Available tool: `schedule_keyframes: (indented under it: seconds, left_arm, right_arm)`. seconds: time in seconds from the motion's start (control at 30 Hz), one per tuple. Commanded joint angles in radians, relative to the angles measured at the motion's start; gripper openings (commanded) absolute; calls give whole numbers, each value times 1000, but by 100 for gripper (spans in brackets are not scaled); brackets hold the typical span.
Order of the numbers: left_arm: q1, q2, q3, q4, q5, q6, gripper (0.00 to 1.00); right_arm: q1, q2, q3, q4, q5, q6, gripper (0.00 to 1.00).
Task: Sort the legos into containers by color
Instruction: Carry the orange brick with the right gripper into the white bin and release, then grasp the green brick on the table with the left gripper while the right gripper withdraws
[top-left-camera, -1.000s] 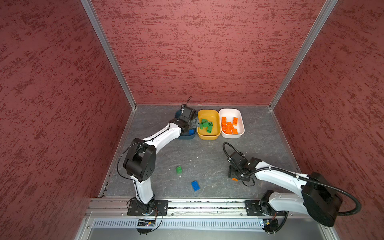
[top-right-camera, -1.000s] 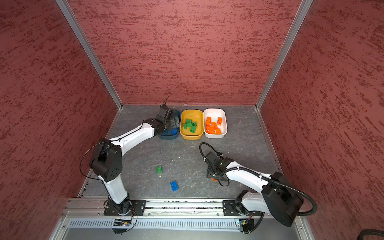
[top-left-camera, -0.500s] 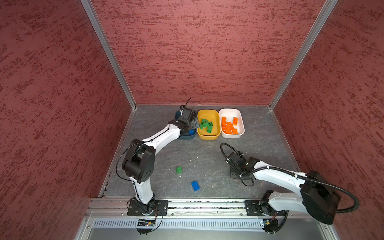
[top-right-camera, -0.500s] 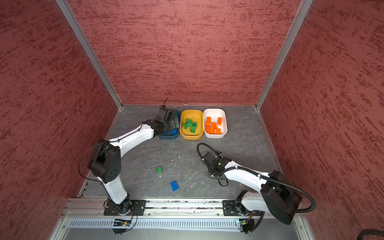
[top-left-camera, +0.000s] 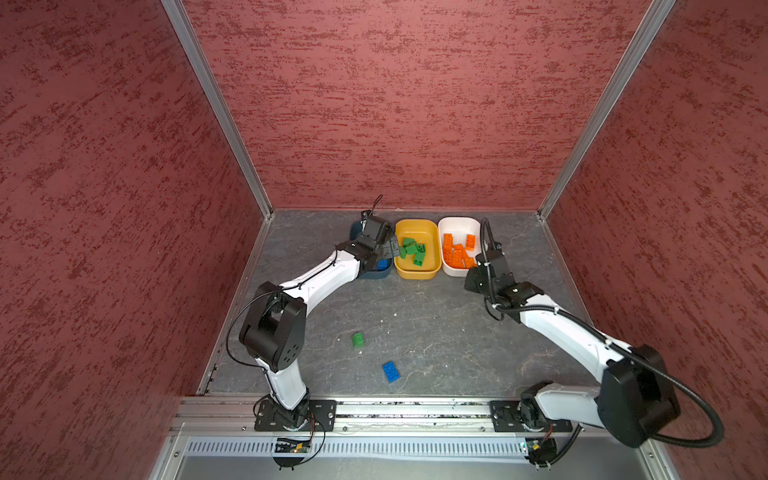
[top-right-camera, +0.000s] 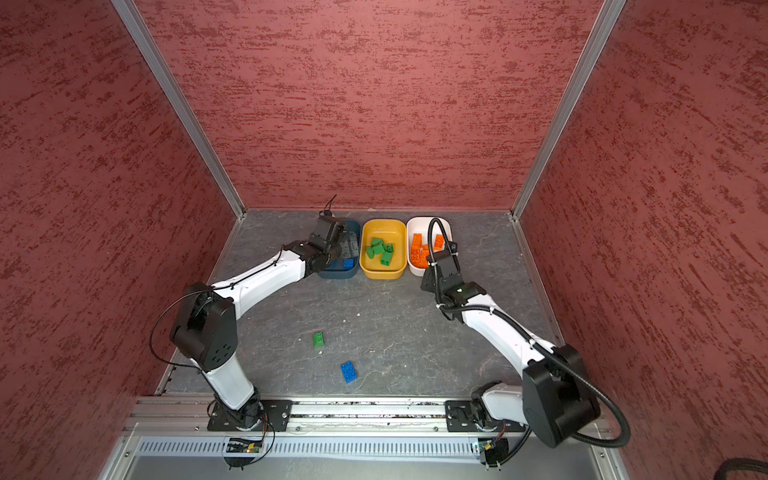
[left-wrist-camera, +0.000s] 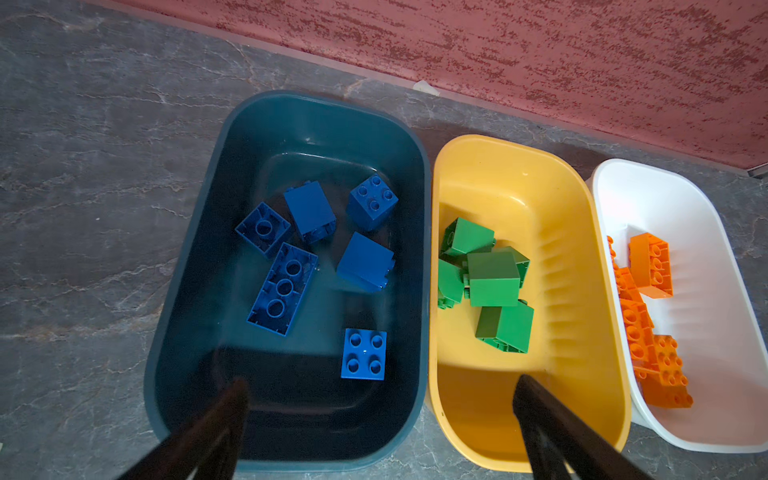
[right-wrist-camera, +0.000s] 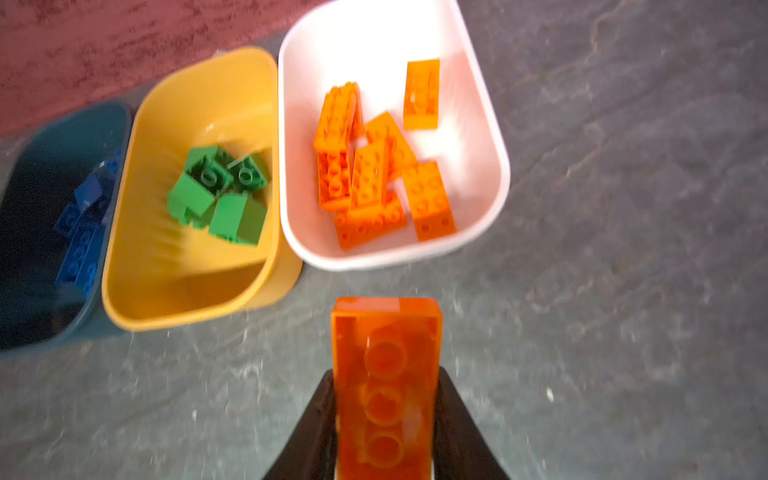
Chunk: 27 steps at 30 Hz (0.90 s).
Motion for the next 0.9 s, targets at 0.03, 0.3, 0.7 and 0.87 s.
schedule_keyframes:
  seconds: [0.03, 0.3, 0.7, 0.87]
  left_arm:
    - [-9, -62, -19, -42, -27, -4, 100]
    - [-17, -174, -121, -165, -62, -53, 99]
    - [-99, -312, -273, -494, -39, -239, 100]
    - [-170, -339, -340, -574, 18, -301, 100]
  right_arm:
    - [-75, 161, 130, 130, -63, -123, 25]
    - [-116, 398, 337, 111, -45, -167, 30]
    - [-117, 458, 416, 96, 10, -146, 62]
    - [-118, 400, 360, 146, 14, -139, 81]
